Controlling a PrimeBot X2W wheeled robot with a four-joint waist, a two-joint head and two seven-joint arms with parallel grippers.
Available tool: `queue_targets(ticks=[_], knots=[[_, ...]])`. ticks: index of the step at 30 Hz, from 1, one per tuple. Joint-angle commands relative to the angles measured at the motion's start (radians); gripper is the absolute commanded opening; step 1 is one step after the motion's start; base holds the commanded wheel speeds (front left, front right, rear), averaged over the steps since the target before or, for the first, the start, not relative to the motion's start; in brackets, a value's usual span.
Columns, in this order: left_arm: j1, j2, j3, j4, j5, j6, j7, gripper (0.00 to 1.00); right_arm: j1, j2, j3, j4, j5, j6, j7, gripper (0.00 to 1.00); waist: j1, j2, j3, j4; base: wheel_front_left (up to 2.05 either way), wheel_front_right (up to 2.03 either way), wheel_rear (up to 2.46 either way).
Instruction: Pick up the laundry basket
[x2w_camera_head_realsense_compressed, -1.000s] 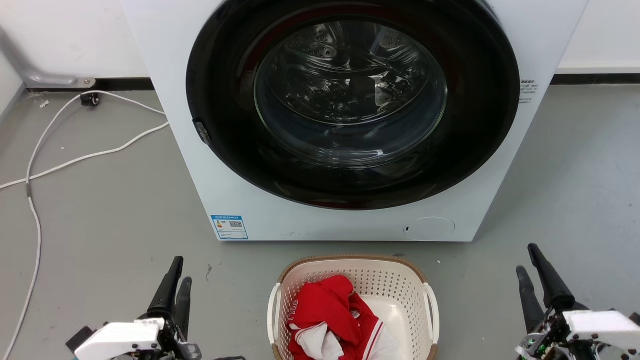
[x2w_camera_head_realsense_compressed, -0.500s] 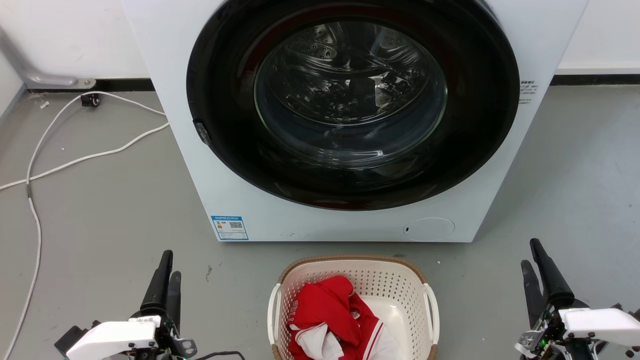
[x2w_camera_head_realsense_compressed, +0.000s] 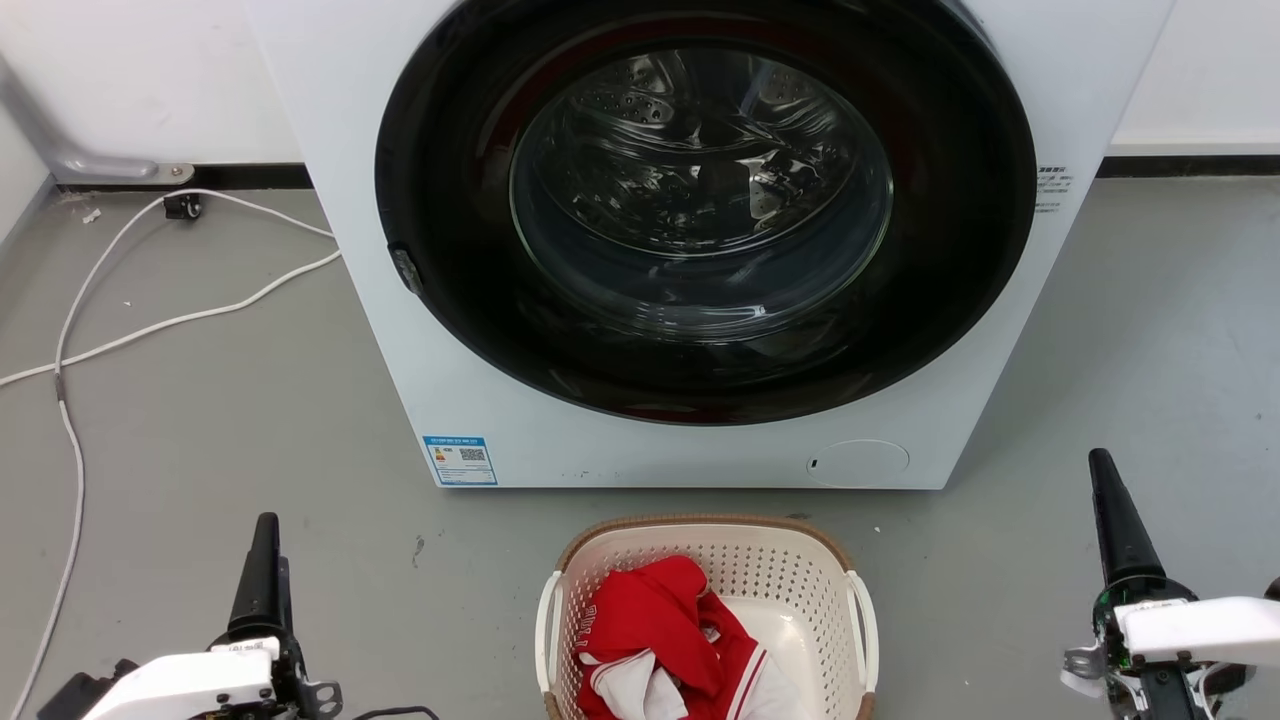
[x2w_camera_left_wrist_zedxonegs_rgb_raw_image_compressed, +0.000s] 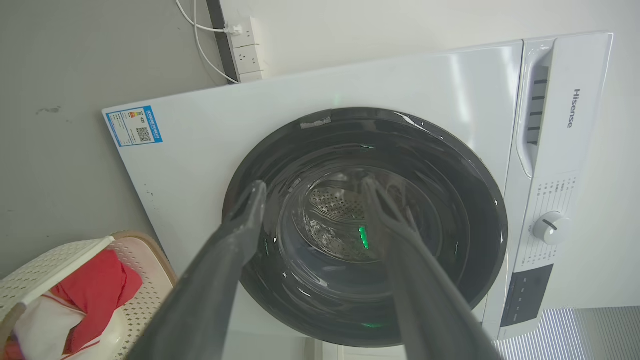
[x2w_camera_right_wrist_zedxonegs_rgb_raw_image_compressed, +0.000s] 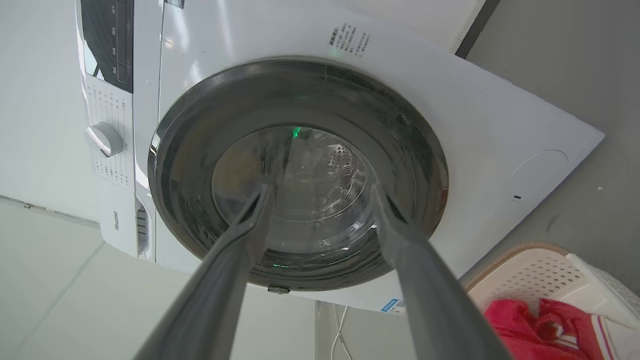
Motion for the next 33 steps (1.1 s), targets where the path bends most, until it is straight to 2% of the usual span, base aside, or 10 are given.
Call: queue_targets(ticks=[1,5,10,14,28,33], knots=[[-0.025,0.004,0.011,-0.024,0.030,0.003,-0.010,1.00,-0.013,-0.003,0.000,-0.036,-0.062,0.001,-0.012,1.00,0.0000,-0.0001,0.000,0.000,0.00,0.00,0.00],[-0.027,0.004,0.022,-0.067,0.116,0.011,-0.024,1.00,-0.011,-0.003,0.014,-0.067,-0.182,0.002,-0.027,1.00,0.0000,-0.0001,0.000,0.002,0.00,0.00,0.00],[-0.021,0.004,0.011,-0.163,0.237,0.042,-0.046,1.00,-0.015,-0.003,0.045,-0.131,-0.346,0.002,-0.048,1.00,0.0000,-0.0001,0.004,0.003,0.00,0.00,0.00],[-0.005,0.004,-0.021,-0.219,0.331,0.035,-0.058,1.00,-0.009,-0.003,0.064,-0.159,-0.440,0.002,-0.062,1.00,0.0000,-0.0001,0.005,0.004,0.00,0.00,0.00],[0.039,0.005,-0.186,-0.314,0.753,0.011,-0.102,1.00,0.027,-0.003,0.079,-0.180,-0.677,0.002,-0.105,1.00,0.0000,-0.0001,0.006,0.002,0.00,0.00,0.00],[0.047,0.005,-0.233,-0.317,0.879,0.027,-0.116,1.00,0.037,-0.003,0.082,-0.178,-0.751,0.002,-0.119,1.00,0.0000,-0.0001,0.006,0.001,0.00,0.00,0.00]])
